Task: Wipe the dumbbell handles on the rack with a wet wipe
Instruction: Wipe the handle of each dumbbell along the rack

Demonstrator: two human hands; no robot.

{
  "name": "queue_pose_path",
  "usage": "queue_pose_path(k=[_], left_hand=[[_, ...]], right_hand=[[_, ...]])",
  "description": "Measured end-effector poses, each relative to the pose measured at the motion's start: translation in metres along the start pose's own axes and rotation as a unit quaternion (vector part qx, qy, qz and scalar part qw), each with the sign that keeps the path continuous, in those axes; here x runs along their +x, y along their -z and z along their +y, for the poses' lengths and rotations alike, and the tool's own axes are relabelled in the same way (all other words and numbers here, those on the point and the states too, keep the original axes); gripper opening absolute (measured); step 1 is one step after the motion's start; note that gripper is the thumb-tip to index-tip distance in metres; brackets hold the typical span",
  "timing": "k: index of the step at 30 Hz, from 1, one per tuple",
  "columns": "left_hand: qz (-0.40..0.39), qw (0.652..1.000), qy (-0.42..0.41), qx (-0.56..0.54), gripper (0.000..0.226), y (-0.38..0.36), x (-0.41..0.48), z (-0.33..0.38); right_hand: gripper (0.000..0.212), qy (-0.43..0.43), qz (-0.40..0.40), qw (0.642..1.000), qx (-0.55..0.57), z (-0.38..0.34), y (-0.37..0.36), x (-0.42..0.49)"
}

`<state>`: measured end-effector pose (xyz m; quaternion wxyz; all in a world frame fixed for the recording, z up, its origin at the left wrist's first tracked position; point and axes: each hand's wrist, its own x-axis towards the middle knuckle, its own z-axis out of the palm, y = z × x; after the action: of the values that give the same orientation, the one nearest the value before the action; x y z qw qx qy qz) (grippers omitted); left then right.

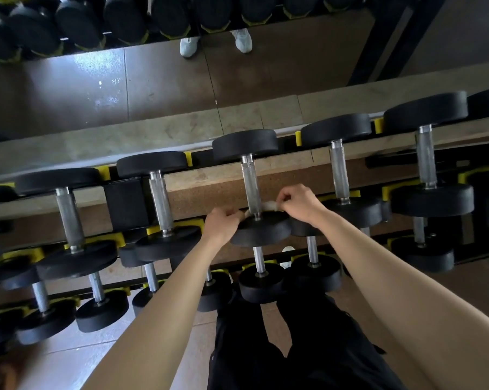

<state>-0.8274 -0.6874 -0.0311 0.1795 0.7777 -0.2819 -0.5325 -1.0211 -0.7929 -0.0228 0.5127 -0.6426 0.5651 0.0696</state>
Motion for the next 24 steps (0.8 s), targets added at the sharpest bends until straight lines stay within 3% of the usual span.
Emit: queue_pose_path(k=[11, 15, 20, 24], left_hand=[[-0.027, 0.994, -0.107, -0.023, 0.019, 0.010, -0.020, 0.000], [-0.005, 0.994, -0.108, 0.017, 0.010, -0.002, -0.009, 0.007], [0.001, 1.000, -0.016, 0.016, 0.012, -0.006, -0.001, 0.004], [-0.025, 0.999, -0.048, -0.001, 0.015, -0.003, -0.013, 0.010]], right_hand=[[0.006, -0.002, -0.039, 0.998, -0.058, -0.014, -0.023, 0.012], [0.008, 0.028, -0.075, 0.996, -0.027, -0.018, -0.005, 0.001], [0.010, 0.063, -0.105, 0.992, -0.002, -0.020, 0.000, -0.011], [0.006, 0.034, -0.039, 0.998, -0.025, -0.020, -0.021, 0.000]])
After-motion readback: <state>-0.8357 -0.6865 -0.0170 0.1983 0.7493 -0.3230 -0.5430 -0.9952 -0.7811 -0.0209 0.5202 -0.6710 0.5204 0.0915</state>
